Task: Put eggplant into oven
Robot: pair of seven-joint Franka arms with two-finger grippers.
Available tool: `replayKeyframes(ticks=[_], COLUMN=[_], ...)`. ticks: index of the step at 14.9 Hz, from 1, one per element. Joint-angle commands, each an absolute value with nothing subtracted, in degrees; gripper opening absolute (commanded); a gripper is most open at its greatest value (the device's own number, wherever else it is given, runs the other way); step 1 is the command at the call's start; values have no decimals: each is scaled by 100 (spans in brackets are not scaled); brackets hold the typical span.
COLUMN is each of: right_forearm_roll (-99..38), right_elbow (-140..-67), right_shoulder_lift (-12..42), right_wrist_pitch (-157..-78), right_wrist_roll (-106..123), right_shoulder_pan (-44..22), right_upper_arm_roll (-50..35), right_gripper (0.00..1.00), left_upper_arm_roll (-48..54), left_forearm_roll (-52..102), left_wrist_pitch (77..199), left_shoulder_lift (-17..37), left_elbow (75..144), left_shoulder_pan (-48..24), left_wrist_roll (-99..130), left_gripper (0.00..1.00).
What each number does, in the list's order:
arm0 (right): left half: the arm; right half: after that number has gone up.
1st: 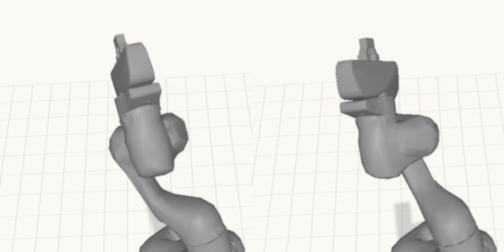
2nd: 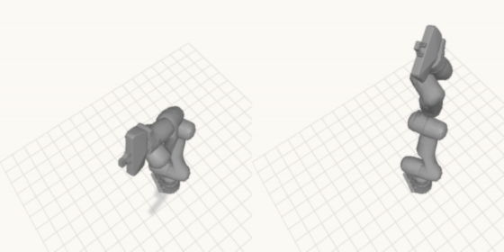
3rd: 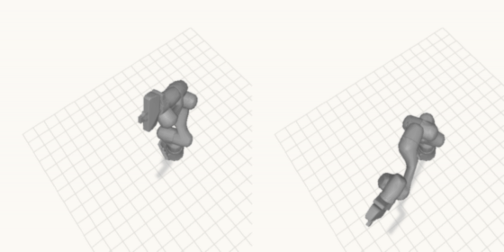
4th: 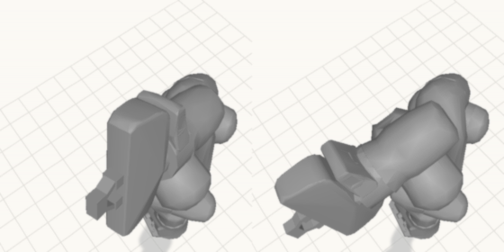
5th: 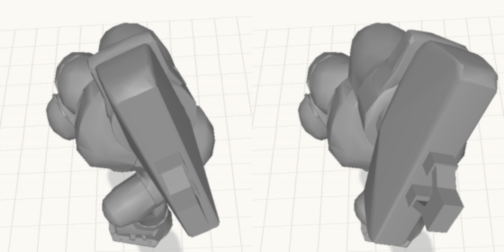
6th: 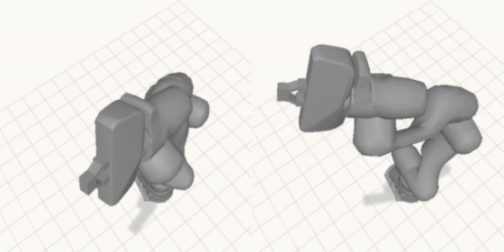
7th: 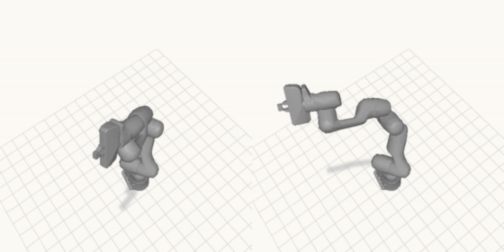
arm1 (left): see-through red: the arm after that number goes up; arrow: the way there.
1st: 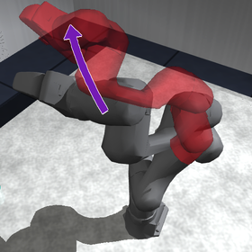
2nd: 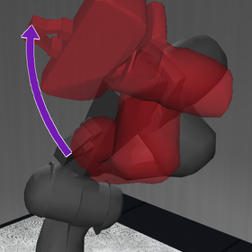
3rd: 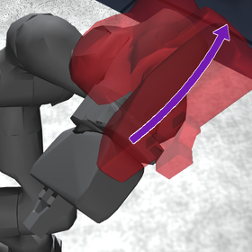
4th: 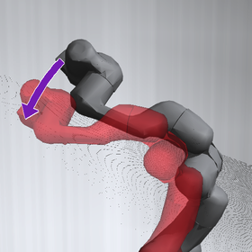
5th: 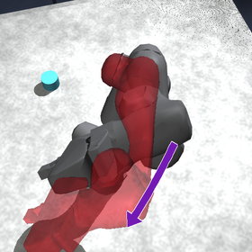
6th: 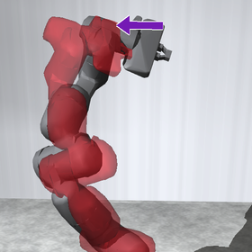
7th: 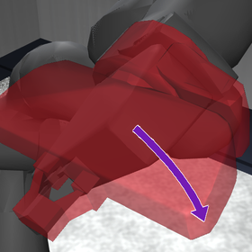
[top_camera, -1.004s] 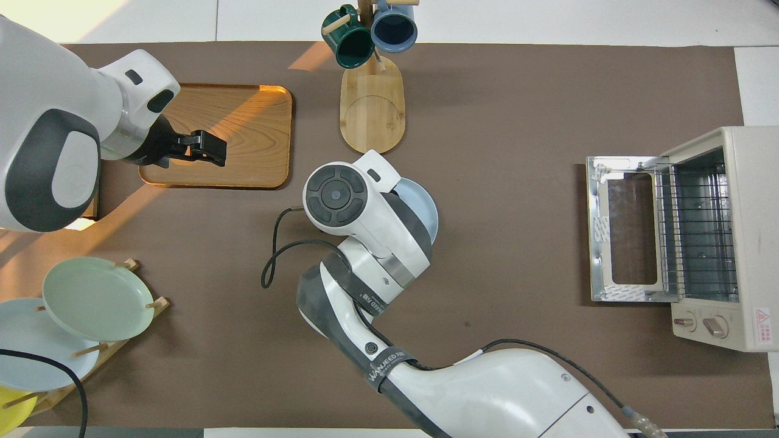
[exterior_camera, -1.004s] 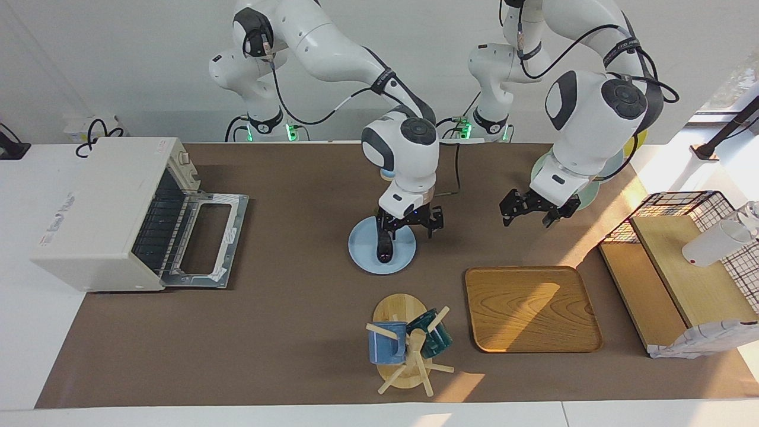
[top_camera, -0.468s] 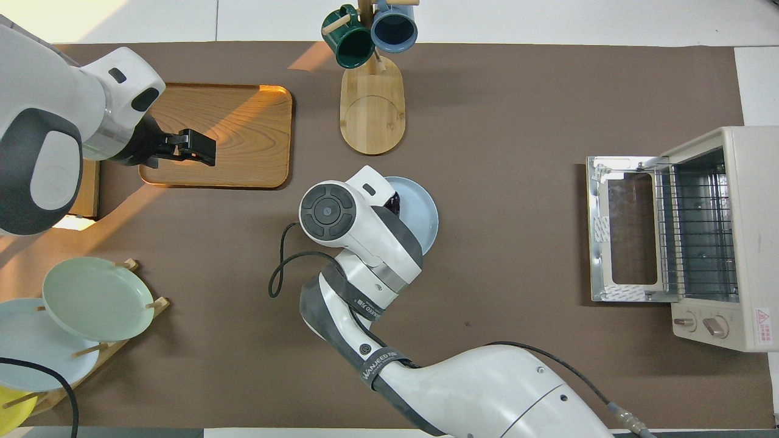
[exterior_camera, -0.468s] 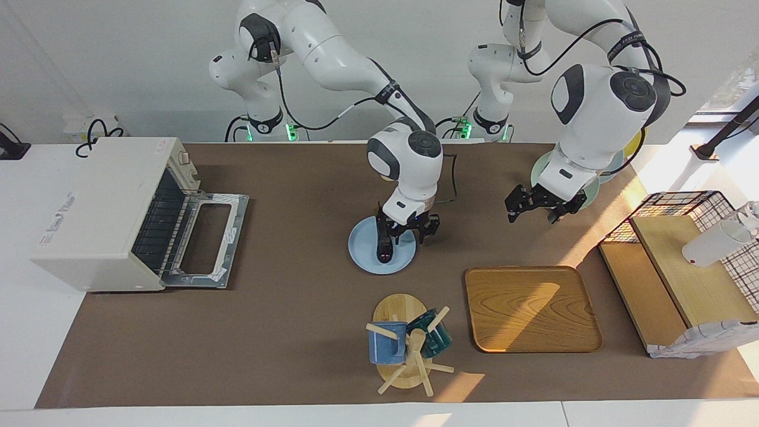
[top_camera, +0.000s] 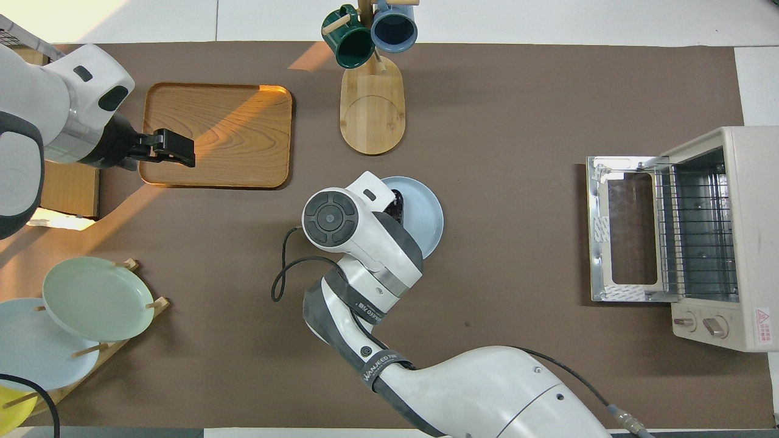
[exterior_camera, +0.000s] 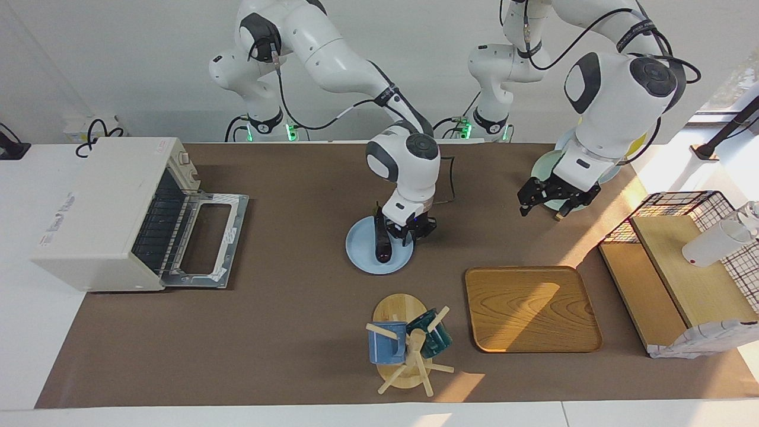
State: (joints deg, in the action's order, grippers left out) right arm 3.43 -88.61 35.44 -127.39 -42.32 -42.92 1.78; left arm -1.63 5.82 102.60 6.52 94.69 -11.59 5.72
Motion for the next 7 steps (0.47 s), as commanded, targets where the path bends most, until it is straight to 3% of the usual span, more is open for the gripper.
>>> replayKeyframes(ticks=[1,7], right_forearm_roll=[474,1309], right_elbow=[-8983,-8393], right_shoulder_lift=[3384,3349], right_wrist_pitch=[-12587,-11251], right_wrist_roll=[-4342,-3772], right_shoulder_pan=[-4254,-4193], right_upper_arm_roll=[132,132], right_gripper=[0,0], left_upper_arm_roll=[-149,-141], left_forearm_roll=[483,483], left_wrist_pitch=[10037,9721], left_shoulder_lift=[343,158], left_elbow=[9667,9809], left_shoulder_pan=[-1073,-993], left_wrist_roll=[404,413], left_gripper=[100,100])
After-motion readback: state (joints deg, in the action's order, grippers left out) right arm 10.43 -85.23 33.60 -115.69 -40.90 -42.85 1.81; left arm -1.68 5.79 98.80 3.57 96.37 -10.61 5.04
